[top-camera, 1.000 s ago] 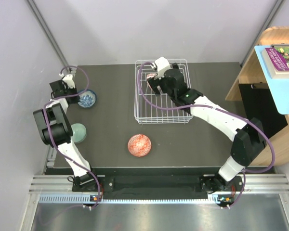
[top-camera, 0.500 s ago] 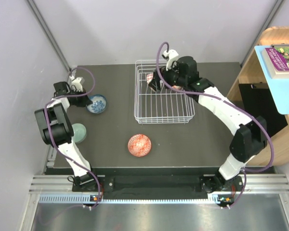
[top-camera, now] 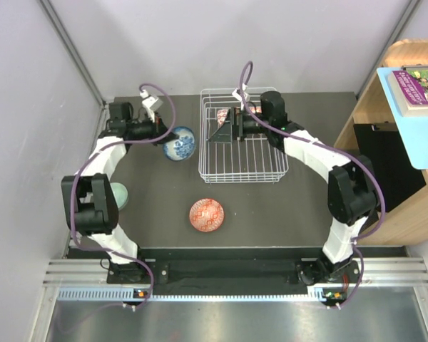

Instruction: Load the bowls into the dish rack

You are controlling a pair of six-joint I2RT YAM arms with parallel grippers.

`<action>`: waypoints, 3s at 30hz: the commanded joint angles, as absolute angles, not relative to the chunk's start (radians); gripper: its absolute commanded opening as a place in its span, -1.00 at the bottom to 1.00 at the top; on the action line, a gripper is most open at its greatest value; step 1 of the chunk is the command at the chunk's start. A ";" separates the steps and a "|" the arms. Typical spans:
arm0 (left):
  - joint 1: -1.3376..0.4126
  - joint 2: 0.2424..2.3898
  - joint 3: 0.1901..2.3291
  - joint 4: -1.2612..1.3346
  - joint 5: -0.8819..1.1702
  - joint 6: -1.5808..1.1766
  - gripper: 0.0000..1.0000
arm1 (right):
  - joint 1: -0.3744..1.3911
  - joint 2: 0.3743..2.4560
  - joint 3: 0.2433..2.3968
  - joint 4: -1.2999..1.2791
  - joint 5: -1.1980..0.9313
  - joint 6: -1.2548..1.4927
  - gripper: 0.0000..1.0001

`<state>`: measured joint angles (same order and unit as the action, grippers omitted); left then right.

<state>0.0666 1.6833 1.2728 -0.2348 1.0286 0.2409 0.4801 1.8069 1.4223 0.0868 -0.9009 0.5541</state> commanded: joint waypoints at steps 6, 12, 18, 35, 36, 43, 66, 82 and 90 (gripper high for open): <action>-0.063 1.473 1.171 0.185 1.147 -0.030 -1.00 | 0.479 1.850 1.348 0.541 -1.095 0.888 0.99; -0.109 1.471 1.157 0.221 1.118 -0.032 -1.00 | 0.479 1.881 1.347 0.598 -1.121 0.929 0.99; -0.153 1.535 1.175 0.207 1.075 0.023 -1.00 | 0.476 1.891 1.335 0.713 -1.169 1.037 1.00; -0.169 1.600 1.221 0.195 1.031 0.060 -1.00 | 0.459 1.956 1.313 0.939 -1.212 1.209 0.99; -0.170 1.601 1.226 0.198 1.026 0.058 -1.00 | 0.459 1.960 1.313 0.937 -1.212 1.209 0.99; -0.179 1.612 1.221 0.212 1.026 0.044 -1.00 | 0.459 1.977 1.309 0.951 -1.215 1.218 0.57; -0.190 1.597 1.175 0.173 1.017 0.092 -0.28 | 0.431 1.999 1.267 1.054 -1.164 1.287 -1.00; -0.114 1.578 1.169 0.152 1.025 0.042 0.73 | 0.379 1.907 1.249 0.793 -1.095 1.068 -1.00; 0.083 1.563 1.120 0.252 1.071 -0.072 0.94 | 0.322 1.821 1.250 0.671 -1.062 0.979 -1.00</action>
